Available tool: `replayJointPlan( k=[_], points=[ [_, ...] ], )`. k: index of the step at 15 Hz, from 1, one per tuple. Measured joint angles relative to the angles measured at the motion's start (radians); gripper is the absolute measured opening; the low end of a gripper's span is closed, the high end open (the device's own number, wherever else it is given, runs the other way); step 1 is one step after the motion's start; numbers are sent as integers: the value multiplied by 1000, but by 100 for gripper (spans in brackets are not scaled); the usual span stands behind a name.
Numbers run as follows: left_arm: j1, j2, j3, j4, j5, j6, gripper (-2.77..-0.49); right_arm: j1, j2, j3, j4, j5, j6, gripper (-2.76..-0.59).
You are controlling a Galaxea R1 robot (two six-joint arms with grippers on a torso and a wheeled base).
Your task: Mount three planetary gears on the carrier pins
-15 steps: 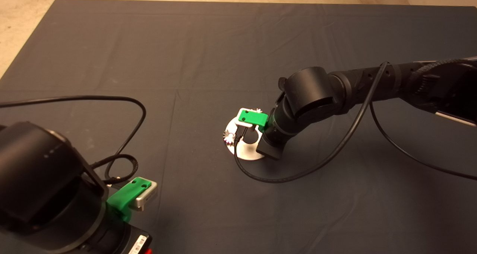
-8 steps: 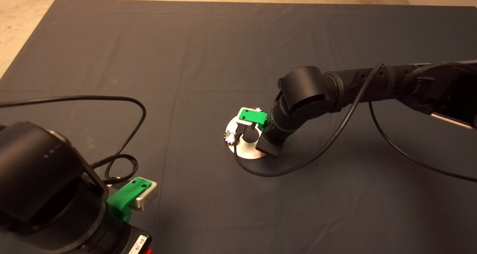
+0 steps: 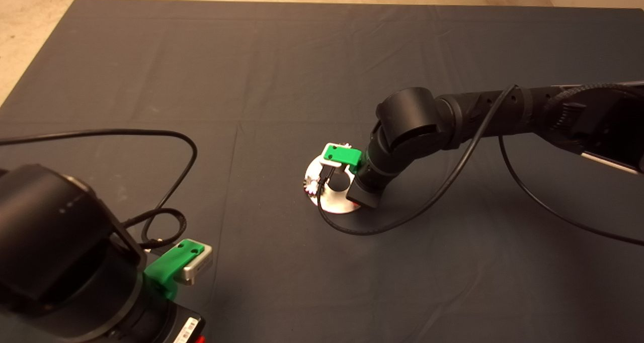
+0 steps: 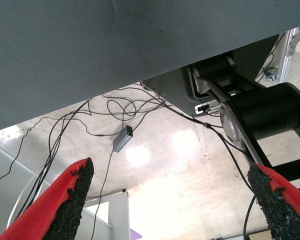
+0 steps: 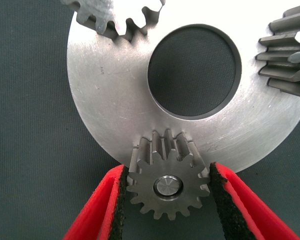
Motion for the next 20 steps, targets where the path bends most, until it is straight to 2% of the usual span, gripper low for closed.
replayJointPlan(
  k=[1,3,5,6,8,10,12,13,15,17,19,20],
  points=[
    [0,0,0,0,0,0,-107,2,0,0,0,1,0,-220],
    [0,0,0,0,0,0,-107,2,0,0,0,-1,0,-206],
    [0,0,0,0,0,0,-107,2,0,0,0,-2,0,-205],
    [0,0,0,0,0,0,-107,3,-1,0,0,-2,0,-194],
    [0,0,0,0,0,0,-107,14,-9,12,3,-2,1,-191],
    [0,-1,0,0,0,0,-107,57,-56,62,24,-1,34,-178],
    [0,-1,0,0,0,0,-107,72,-130,132,54,-1,95,-172],
    [0,-1,0,0,0,0,-107,71,-190,181,71,3,126,-163],
    [0,-5,0,0,0,-9,-95,75,-366,275,104,3,194,-162],
    [0,-6,0,0,-1,-13,-91,82,-565,350,139,-11,257,-149],
    [0,-12,0,0,0,-15,-81,82,-747,459,194,-14,323,-149],
    [0,-17,0,0,-1,-15,-77,83,-840,522,225,-13,364,-137]
  ],
)
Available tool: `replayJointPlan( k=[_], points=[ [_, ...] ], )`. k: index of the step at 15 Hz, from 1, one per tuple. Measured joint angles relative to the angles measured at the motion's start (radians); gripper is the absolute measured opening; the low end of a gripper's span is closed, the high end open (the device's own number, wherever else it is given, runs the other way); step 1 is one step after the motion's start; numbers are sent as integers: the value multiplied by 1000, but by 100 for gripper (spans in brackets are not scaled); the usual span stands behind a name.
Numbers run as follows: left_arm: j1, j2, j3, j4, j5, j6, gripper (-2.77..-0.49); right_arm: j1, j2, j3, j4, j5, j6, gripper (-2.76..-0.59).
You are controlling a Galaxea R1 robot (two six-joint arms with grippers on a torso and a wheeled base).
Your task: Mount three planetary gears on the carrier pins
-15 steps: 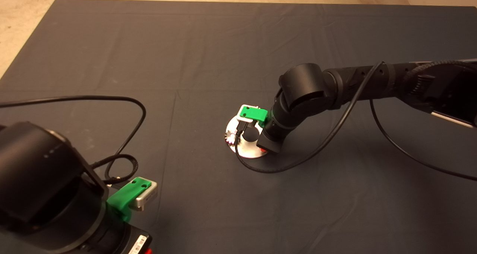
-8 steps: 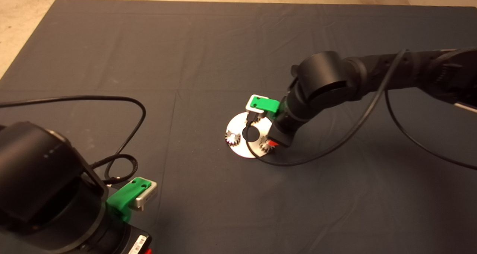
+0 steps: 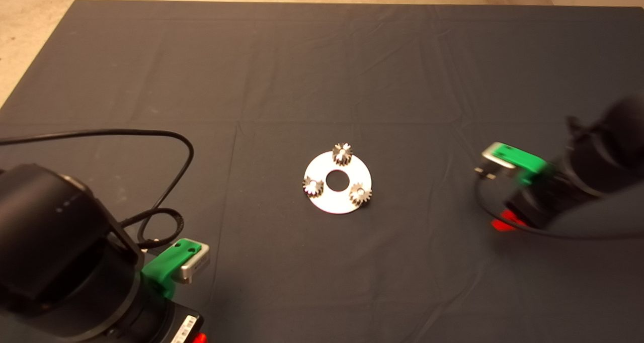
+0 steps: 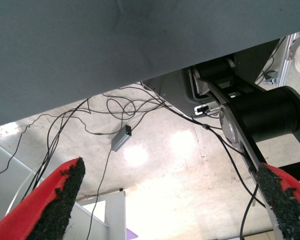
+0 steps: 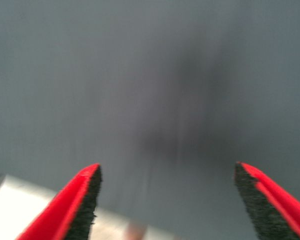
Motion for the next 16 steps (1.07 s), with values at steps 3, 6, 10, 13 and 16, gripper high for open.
replayJointPlan(
  k=[3,6,10,13,16],
  points=[
    [0,-26,0,0,-29,10,-64,8,-216,119,86,-1,111,-126],
    [0,-89,0,0,-52,23,-49,17,-274,163,140,-1,161,-118],
    [0,-129,0,0,-55,23,-49,38,-253,179,165,9,195,-97],
    [0,-150,0,-1,-64,34,-49,39,-258,187,182,6,195,-91],
    [0,-155,0,-1,-67,35,-49,51,-258,189,196,8,198,-92]
  ],
)
